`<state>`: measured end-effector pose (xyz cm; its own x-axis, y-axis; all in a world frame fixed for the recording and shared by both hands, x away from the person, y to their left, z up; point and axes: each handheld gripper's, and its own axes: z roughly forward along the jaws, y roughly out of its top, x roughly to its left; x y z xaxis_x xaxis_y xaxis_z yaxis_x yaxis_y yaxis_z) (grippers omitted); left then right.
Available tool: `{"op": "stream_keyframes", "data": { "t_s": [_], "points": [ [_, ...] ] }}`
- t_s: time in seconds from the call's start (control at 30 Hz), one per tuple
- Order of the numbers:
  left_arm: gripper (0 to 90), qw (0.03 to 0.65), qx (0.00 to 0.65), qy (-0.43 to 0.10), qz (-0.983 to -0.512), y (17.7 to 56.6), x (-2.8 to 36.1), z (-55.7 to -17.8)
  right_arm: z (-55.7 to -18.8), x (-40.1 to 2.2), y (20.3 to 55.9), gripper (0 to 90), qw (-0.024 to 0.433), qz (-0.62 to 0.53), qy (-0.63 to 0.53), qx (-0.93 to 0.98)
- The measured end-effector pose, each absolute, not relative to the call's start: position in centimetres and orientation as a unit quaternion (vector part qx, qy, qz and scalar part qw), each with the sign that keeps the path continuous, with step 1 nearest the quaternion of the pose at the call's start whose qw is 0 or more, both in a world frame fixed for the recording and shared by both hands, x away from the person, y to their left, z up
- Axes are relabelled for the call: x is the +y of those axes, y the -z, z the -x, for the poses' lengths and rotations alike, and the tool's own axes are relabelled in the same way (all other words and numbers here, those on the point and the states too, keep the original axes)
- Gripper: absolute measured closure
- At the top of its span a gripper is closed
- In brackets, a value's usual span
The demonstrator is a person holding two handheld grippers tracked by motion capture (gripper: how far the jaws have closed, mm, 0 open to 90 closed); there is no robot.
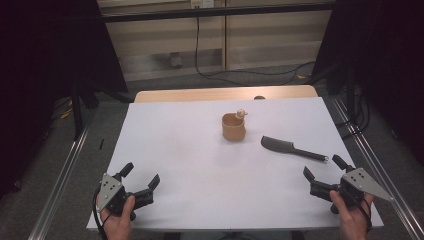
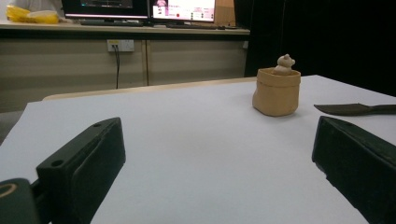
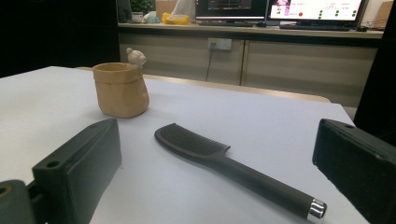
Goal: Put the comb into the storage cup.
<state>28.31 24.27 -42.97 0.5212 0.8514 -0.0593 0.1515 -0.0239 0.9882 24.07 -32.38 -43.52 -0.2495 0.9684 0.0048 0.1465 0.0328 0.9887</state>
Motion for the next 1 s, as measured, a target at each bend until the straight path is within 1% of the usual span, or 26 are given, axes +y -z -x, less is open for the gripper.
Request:
{"op": "stream_keyframes", "data": {
  "t_s": [0.17,0.4,0.47,0.67,0.8,1.0],
  "points": [
    [3.8,0.582,0.385,-0.295,-0.653,43.0,24.2,-28.4,-23.9,-32.4,43.4,0.5,0.383,-0.46,-0.527,0.603],
    [3.3,0.583,0.386,-0.295,-0.652,43.0,24.1,-28.6,-24.0,-32.4,43.4,0.0,0.38,-0.453,-0.532,0.606],
    [3.4,0.583,0.387,-0.292,-0.652,43.0,24.1,-28.7,-24.2,-32.2,43.5,0.0,0.371,-0.458,-0.535,0.606],
    [3.3,0.583,0.383,-0.288,-0.656,43.1,24.0,-28.7,-24.6,-31.9,43.5,0.0,0.377,-0.46,-0.527,0.607],
    [3.3,0.589,0.379,-0.284,-0.655,43.0,23.9,-28.7,-25.0,-31.6,43.4,1.1,0.373,-0.471,-0.518,0.609],
    [3.2,0.586,0.37,-0.286,-0.662,43.0,23.8,-28.5,-25.6,-31.5,42.8,0.0,0.374,-0.462,-0.521,0.612]
  ]
}}
